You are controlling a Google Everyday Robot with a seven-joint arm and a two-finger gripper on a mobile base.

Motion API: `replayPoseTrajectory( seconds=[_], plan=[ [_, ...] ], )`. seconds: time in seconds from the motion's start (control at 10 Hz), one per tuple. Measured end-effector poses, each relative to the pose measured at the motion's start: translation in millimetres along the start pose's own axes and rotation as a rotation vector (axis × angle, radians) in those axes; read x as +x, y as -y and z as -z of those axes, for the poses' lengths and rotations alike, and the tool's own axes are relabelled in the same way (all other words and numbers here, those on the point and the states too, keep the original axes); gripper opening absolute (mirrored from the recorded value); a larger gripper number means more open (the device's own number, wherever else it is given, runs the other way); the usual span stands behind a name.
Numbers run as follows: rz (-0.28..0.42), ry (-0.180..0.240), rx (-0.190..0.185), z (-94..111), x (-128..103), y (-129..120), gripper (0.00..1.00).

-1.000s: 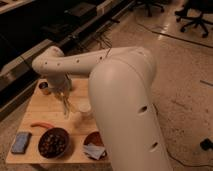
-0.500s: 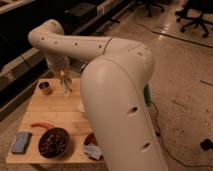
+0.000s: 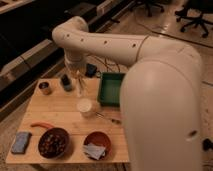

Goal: Place banana in paper cup

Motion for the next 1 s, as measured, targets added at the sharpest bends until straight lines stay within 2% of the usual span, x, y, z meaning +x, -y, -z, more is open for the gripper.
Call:
replayPoseTrajectory(
  seconds=[0.3, 0.7, 0.8, 1.0],
  plan=[
    [-0.051, 0.027, -0.022, 9, 25, 26, 0.00],
    [-0.080, 0.048, -0.057, -2, 29, 21, 0.00],
    [-0.077, 0.084, -0.078, -2, 30, 19, 0.00],
    [-0.073, 0.168, -0.098, -4, 34, 18, 0.00]
  ],
)
